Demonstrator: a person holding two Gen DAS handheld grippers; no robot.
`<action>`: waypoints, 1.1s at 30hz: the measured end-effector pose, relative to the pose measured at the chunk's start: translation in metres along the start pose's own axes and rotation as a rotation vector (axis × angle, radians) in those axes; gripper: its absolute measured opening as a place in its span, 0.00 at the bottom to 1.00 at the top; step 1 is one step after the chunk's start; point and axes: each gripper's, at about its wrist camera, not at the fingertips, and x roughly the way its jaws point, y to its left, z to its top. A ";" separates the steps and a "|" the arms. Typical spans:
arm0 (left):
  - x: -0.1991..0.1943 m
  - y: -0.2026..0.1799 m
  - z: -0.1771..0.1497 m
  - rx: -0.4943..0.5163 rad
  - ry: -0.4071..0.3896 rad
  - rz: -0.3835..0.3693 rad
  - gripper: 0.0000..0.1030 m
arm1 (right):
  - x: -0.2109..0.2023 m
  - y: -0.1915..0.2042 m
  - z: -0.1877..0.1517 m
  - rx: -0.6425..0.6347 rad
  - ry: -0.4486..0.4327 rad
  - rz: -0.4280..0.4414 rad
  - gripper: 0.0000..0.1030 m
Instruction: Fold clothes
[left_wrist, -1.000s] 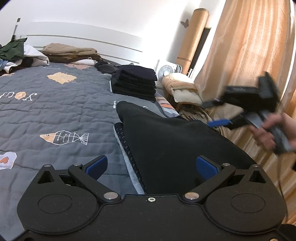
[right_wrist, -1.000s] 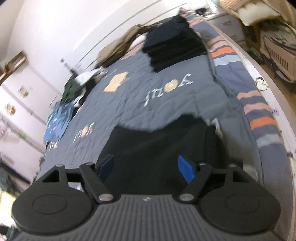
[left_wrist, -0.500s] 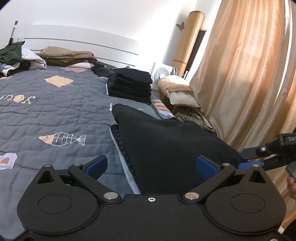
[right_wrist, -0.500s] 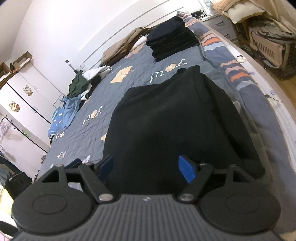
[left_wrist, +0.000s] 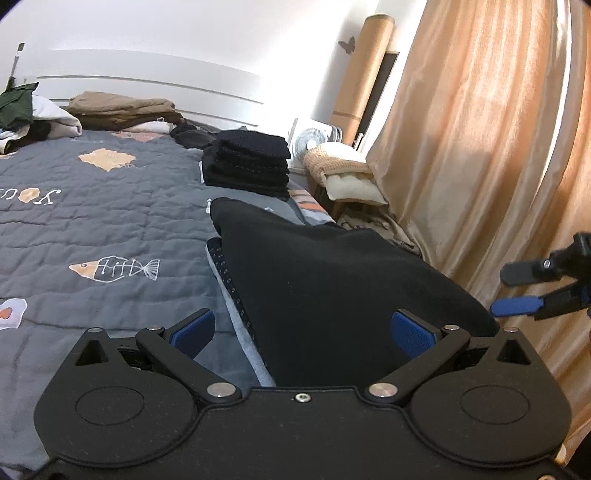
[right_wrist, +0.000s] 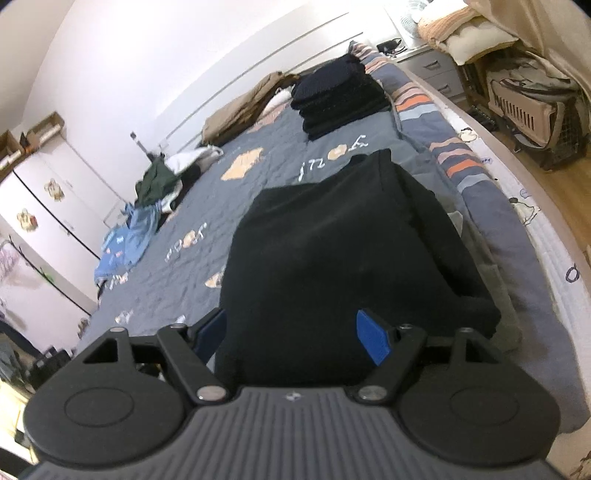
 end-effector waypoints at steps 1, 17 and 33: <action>-0.001 -0.002 0.001 0.002 -0.004 0.000 1.00 | -0.001 0.000 -0.001 -0.002 -0.004 0.001 0.75; -0.017 -0.035 -0.003 0.056 0.014 -0.154 1.00 | -0.010 -0.052 -0.032 0.115 -0.109 -0.019 0.75; -0.015 -0.036 -0.045 0.215 -0.019 -0.109 0.99 | 0.018 -0.066 -0.053 0.111 -0.170 -0.157 0.77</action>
